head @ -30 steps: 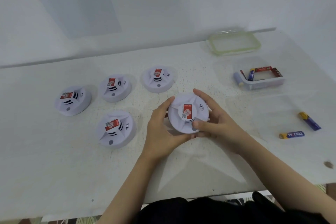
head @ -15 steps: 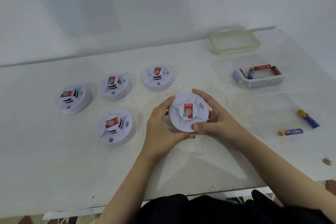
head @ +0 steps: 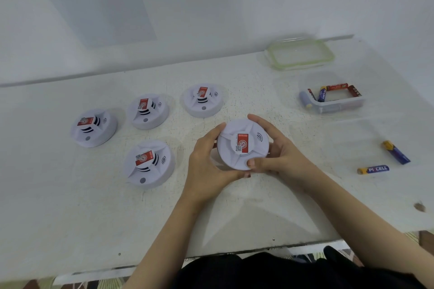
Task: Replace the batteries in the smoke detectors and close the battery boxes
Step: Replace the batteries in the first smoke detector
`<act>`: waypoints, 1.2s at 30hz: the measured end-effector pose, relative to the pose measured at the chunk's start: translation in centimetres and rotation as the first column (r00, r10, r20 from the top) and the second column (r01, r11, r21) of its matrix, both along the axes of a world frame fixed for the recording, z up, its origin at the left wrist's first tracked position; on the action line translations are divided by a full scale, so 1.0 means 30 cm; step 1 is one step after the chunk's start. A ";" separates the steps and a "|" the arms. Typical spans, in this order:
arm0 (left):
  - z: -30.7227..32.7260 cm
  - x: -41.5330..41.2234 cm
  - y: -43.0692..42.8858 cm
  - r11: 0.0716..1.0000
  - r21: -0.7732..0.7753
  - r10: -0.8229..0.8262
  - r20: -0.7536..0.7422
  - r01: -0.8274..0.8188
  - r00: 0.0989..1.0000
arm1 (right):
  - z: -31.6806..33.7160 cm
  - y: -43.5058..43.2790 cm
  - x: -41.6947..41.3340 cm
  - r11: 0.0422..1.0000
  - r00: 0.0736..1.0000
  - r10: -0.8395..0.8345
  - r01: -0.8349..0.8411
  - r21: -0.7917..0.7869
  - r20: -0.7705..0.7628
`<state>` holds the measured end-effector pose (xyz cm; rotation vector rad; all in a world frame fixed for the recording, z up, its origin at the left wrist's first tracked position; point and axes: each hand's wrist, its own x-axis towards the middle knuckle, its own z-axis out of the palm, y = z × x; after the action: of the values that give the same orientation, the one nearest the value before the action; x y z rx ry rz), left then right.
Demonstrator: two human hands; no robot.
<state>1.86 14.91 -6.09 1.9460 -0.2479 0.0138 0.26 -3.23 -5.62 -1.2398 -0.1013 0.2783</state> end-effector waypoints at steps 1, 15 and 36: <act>0.001 -0.001 0.000 1.000 0.000 0.000 0.000 0.000 1.000 | 0.000 0.001 0.000 1.000 1.000 0.001 -0.001 -0.002 0.002; 0.001 -0.006 0.000 1.000 0.006 0.007 0.025 -0.007 1.000 | 0.012 0.006 -0.006 1.000 1.000 -0.007 0.006 -0.016 -0.008; -0.015 0.003 0.012 0.999 0.024 -0.037 0.025 0.036 0.999 | 0.013 -0.011 -0.006 1.000 0.999 0.010 -0.009 0.022 -0.042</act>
<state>1.95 15.28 -6.53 1.9656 -0.3014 0.0118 0.08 -3.57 -5.24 -1.2114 -0.0736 0.3107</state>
